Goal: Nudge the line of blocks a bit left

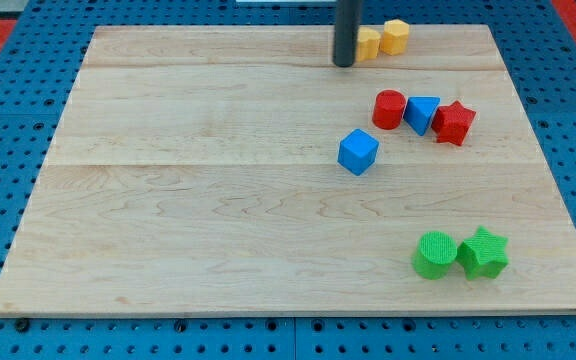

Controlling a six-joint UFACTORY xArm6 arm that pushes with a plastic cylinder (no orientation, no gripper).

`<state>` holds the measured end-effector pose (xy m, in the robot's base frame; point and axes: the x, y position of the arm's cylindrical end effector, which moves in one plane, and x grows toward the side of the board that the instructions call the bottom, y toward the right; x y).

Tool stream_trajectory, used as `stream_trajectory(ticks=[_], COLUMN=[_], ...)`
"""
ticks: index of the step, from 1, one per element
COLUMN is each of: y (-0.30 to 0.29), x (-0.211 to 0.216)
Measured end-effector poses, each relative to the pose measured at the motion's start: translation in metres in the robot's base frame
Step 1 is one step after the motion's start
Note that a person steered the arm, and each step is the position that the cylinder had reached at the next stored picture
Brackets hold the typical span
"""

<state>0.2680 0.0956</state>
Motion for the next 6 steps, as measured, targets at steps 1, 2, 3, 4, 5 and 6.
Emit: stream_trajectory(ticks=[1, 2, 3, 4, 5, 6], y=[0.040, 0.042, 0.099, 0.151, 0.169, 0.134], x=[0.023, 0.053, 0.051, 0.069, 0.118, 0.132])
